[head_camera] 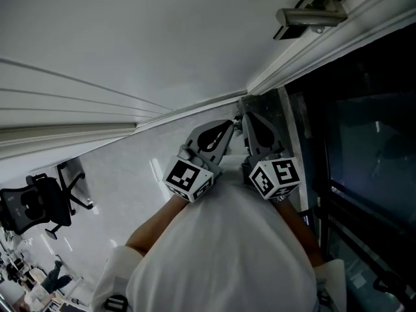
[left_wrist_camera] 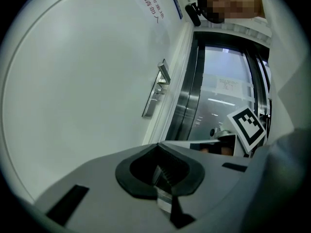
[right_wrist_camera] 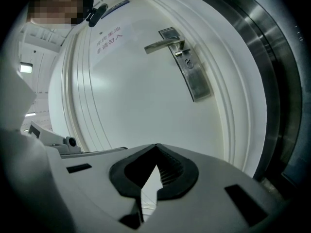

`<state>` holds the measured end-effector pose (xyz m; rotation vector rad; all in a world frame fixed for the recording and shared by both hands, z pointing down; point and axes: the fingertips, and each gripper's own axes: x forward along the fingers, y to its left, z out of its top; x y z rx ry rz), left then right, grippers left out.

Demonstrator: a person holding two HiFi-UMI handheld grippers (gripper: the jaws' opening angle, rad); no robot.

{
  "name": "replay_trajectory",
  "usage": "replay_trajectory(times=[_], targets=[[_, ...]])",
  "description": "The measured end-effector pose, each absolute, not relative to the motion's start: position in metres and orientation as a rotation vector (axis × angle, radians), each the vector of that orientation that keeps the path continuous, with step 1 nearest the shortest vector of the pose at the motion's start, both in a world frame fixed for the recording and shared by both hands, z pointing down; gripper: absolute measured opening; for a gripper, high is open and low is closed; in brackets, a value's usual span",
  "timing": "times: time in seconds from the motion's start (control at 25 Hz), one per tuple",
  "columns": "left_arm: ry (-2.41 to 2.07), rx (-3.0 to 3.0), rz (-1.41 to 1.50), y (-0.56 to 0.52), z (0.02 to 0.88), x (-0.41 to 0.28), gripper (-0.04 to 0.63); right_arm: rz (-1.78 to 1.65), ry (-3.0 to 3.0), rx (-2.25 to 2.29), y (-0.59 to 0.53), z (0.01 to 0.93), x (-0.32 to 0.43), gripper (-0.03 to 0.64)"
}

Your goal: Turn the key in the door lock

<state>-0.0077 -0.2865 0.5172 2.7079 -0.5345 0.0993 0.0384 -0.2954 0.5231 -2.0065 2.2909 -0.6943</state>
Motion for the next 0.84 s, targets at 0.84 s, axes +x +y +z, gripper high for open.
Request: replay_trajectory(times=[0.84], targets=[[-0.604, 2.683, 0.073, -0.290, 0.518, -0.030, 0.006, -0.717, 2.323, -1.980, -0.297, 0.527, 0.021, 0.003]])
